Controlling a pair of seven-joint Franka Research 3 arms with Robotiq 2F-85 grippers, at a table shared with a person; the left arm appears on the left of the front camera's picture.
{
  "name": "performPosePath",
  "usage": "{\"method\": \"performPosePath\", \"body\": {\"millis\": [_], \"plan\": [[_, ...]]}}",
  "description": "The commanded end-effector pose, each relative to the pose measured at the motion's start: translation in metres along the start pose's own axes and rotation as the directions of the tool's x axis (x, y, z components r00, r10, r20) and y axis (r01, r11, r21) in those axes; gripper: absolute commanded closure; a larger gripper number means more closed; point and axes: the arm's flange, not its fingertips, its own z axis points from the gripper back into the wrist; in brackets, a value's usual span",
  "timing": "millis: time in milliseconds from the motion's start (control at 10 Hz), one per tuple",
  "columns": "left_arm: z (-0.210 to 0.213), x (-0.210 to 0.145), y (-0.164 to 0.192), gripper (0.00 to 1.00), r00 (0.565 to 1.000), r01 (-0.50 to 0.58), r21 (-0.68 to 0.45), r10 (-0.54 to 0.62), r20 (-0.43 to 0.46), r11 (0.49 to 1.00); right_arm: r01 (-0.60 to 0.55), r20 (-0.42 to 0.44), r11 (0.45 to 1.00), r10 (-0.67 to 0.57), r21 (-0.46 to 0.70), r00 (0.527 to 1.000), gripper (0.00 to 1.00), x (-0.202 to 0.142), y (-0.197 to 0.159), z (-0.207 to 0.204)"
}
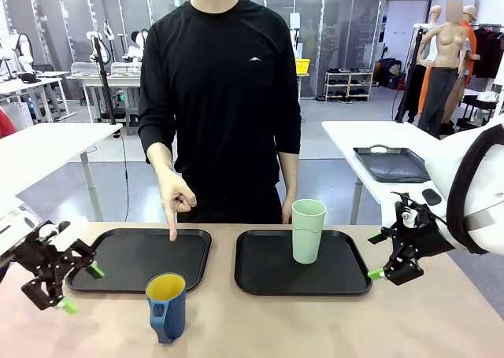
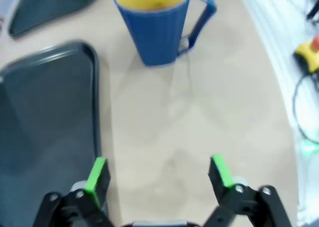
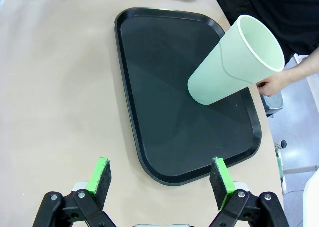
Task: Sort and store the cups by type.
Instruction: Pick up the Handle plastic cup and place it into the empty Flat Tray.
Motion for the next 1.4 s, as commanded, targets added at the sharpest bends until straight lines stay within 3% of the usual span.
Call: {"method": "performPosePath", "body": {"millis": [0,400,700,1000,1100,1200,1300], "plan": [[-0.009,-0.016,0.010,0.00,0.988,-0.028,-0.007,0.029,0.151,1.000,-0.003,-0.001,1.000,0.003,-0.002,1.000,0.00,0.000,0.000,0.000],[-0.028,-0.017,0.010,0.00,0.937,-0.041,-0.070,0.063,0.343,0.997,-0.003,-0.001,1.000,0.003,-0.002,1.000,0.00,0.000,0.000,0.000],[-0.033,-0.025,0.009,0.00,0.856,0.007,-0.061,0.026,0.517,0.998,-0.003,-0.001,1.000,0.003,-0.002,1.000,0.00,0.000,0.000,0.000],[-0.038,-0.028,0.011,0.00,0.832,0.007,-0.032,0.012,0.555,0.999,-0.003,-0.001,1.000,0.003,-0.002,1.000,0.00,0.000,0.000,0.000],[-0.024,-0.030,0.015,0.00,0.874,-0.105,0.040,0.074,0.480,0.994,-0.003,-0.001,1.000,0.003,-0.002,1.000,0.00,0.000,0.000,0.000],[-0.039,-0.028,0.004,0.00,0.854,-0.011,-0.055,0.038,0.519,0.998,-0.003,-0.001,1.000,0.003,-0.002,1.000,0.00,0.000,0.000,0.000],[-0.039,-0.028,0.004,0.00,0.854,-0.011,-0.055,0.038,0.519,0.998,-0.003,-0.001,1.000,0.003,-0.002,1.000,0.00,0.000,0.000,0.000]]}}
